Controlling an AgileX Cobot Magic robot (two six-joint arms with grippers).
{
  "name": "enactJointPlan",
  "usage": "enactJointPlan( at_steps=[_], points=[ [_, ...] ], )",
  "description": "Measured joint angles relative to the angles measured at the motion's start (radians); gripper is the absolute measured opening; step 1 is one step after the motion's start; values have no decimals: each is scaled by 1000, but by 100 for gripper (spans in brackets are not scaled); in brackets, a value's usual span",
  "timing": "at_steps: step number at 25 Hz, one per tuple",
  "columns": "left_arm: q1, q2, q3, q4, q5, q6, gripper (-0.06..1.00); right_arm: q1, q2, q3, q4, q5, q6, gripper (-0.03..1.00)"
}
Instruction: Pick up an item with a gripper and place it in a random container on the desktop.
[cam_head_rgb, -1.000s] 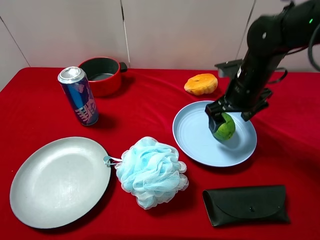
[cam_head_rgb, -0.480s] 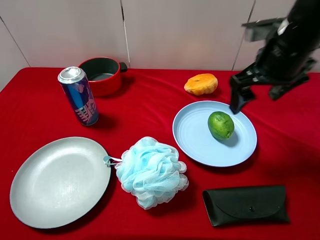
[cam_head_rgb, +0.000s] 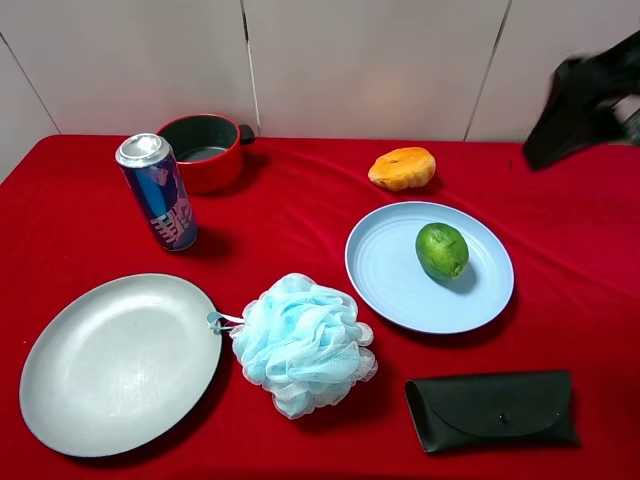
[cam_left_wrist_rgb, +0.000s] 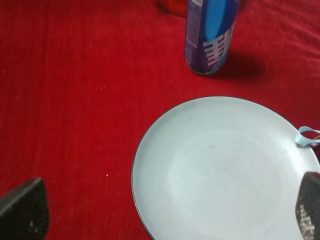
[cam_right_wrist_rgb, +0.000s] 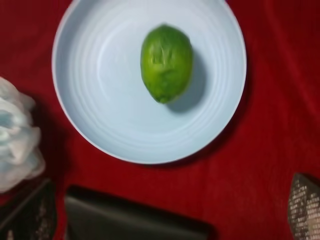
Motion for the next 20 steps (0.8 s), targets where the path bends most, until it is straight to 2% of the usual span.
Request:
enactJointPlan(
  at_steps=[9, 14, 16, 20],
  points=[
    [0, 0, 0, 0, 0, 0, 100, 0, -290, 8, 0, 1, 5, 69],
    [0, 0, 0, 0, 0, 0, 100, -1, -486, 128, 0, 1, 26, 69],
    [0, 0, 0, 0, 0, 0, 100, -25, -576, 195, 3, 3, 27, 69],
    [0, 0, 0, 0, 0, 0, 100, -128, -731, 330, -12, 4, 29, 69]
  ],
)
